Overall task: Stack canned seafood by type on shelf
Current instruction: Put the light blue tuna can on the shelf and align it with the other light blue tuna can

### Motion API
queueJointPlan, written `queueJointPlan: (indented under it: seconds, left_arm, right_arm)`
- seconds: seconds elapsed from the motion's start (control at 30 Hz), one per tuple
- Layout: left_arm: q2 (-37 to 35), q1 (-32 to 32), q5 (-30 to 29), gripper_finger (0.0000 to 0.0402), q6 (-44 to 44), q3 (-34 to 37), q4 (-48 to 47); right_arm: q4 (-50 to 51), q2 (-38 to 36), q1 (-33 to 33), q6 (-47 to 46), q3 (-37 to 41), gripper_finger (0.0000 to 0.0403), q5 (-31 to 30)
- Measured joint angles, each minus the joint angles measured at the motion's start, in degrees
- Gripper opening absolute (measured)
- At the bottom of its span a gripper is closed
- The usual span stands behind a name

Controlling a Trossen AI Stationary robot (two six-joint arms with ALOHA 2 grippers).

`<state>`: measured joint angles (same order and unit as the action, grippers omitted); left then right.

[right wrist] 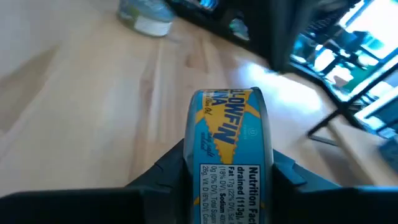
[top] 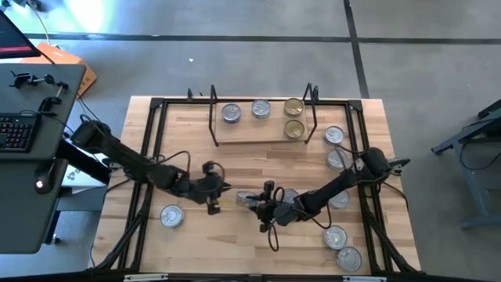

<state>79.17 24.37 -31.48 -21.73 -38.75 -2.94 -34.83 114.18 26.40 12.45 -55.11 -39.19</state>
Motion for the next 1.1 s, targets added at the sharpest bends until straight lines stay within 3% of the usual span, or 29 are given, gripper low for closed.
queueJointPlan:
  seconds: [0.23,0.4,0.53,0.83,1.1]
  left_arm:
    - [-3.69,5.34,-5.20,0.0024,-9.46,9.54,8.58]
    - [-3.75,7.61,-10.81,0.0024,-10.10,13.05,14.21]
    - [-3.60,8.00,-15.00,0.0023,-10.65,14.91,14.69]
    - [-3.56,7.53,-23.63,0.0023,-11.65,17.67,14.97]
    - [-3.54,7.53,-26.30,0.0023,-11.29,17.82,14.89]
  right_arm:
    - [18.27,-11.04,0.75,-3.42,-0.04,0.0117,-5.26]
    - [31.82,-18.25,-5.20,-5.42,-0.04,0.0117,-6.46]
    - [31.04,-17.81,-13.77,7.16,-0.09,0.0117,-0.17]
    - [25.41,-12.63,-32.00,27.15,-0.07,0.0117,2.25]
    - [21.81,-7.50,-35.02,29.35,-0.25,0.0129,4.53]
